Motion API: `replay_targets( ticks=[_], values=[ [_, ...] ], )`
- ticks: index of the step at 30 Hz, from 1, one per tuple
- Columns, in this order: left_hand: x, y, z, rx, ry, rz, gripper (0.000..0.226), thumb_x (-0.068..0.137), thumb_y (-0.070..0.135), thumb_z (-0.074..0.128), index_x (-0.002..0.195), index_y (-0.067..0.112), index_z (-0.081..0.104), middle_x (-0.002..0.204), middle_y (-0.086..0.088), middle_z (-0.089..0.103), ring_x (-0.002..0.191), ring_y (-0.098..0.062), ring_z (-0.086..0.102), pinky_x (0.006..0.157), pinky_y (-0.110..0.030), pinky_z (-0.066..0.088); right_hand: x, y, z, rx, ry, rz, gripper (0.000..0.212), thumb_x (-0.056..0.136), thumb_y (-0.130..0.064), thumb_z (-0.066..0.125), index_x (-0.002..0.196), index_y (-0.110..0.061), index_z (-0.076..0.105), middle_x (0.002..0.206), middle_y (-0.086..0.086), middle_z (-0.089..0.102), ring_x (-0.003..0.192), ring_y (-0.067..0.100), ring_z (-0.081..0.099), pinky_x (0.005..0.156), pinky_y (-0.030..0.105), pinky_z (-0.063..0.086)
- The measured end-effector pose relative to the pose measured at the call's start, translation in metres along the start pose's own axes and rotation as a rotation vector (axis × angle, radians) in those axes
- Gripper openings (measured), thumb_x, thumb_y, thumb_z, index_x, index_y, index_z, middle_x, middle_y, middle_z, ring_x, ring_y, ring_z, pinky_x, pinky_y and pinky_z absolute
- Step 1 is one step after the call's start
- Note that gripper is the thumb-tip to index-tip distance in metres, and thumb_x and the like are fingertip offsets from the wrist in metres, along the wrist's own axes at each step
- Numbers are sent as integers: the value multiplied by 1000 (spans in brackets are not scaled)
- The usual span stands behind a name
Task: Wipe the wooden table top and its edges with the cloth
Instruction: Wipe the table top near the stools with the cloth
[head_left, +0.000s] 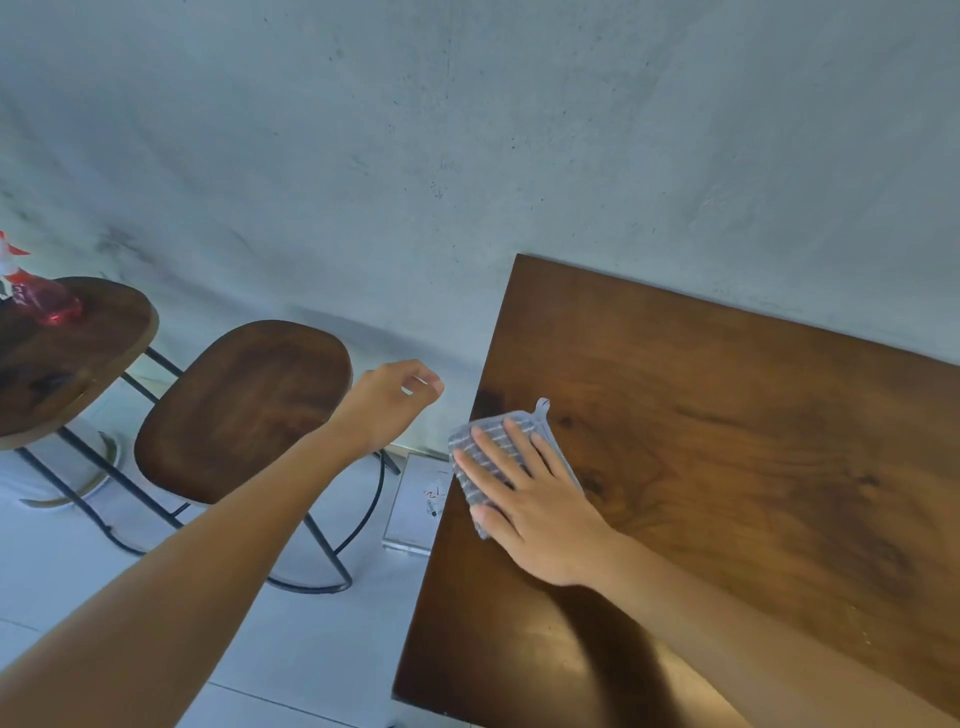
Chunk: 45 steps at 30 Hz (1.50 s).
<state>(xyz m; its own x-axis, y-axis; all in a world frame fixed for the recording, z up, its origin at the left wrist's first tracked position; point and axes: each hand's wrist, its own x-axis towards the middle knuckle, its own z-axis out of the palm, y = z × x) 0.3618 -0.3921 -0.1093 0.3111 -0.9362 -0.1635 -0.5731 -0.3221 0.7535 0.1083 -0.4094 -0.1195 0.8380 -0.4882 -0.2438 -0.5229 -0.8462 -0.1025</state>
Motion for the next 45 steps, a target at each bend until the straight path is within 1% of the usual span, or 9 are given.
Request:
replay_targets(
  ticks=[4,8,13,18,22,27,30,40,45],
  values=[
    [-4,3,1,21,-5,-3,27,100,45,55,116,26,67,117,5,68,108,-16,64,98,-38,54,-21,-3,-3,-4,-20,-48,60,104,-63,2,158,-44,-16,165,-14,-27,147,14,-39,121,40,-22],
    [-10,2,0,44,-26,15,28,101,45,56,118,26,67,120,4,68,110,-16,63,98,-37,53,3,26,-11,-15,-25,19,67,92,-69,-14,154,-47,-23,165,-12,-28,148,18,-37,124,47,-16],
    [-14,4,-5,65,-32,40,28,101,44,56,118,25,67,120,5,68,109,-16,63,95,-31,49,43,49,-18,-15,-18,207,60,104,-58,2,158,-41,-18,167,-8,-25,152,24,-30,124,48,-14],
    [-8,11,-4,39,-16,76,32,102,46,55,123,25,64,119,10,62,113,-15,59,97,-31,43,15,3,-4,0,-3,187,62,101,-60,-2,158,-41,-19,166,-6,-28,150,26,-33,124,48,-16],
    [7,18,5,80,-94,140,44,101,49,54,137,24,58,141,5,57,124,-17,56,102,-31,42,-35,-54,8,56,-38,86,62,99,-63,-10,155,-42,-26,164,-6,-33,148,26,-38,124,52,-11],
    [17,31,29,247,-165,231,56,103,55,46,151,26,46,161,2,40,147,-21,38,120,-42,31,-91,-103,34,34,60,-27,60,108,-56,15,162,-38,-3,171,-4,-5,156,29,-15,123,50,-2],
    [20,38,44,358,-193,291,55,105,47,47,154,23,42,165,1,34,150,-22,33,122,-41,28,-102,-102,39,13,66,-58,60,108,-55,22,162,-40,1,171,-7,-5,157,27,-12,123,49,-1],
    [29,48,64,462,16,310,47,97,48,63,136,22,62,144,0,56,128,-22,57,107,-35,45,-57,-74,26,47,50,164,63,104,-62,8,162,-40,-5,170,-6,-16,153,25,-28,124,53,-6],
    [24,59,68,459,72,254,44,97,44,65,132,17,66,139,-3,60,123,-24,61,102,-34,47,-91,-97,41,43,89,46,63,107,-59,14,163,-34,1,171,0,-7,155,32,-16,125,56,4]
  ],
)
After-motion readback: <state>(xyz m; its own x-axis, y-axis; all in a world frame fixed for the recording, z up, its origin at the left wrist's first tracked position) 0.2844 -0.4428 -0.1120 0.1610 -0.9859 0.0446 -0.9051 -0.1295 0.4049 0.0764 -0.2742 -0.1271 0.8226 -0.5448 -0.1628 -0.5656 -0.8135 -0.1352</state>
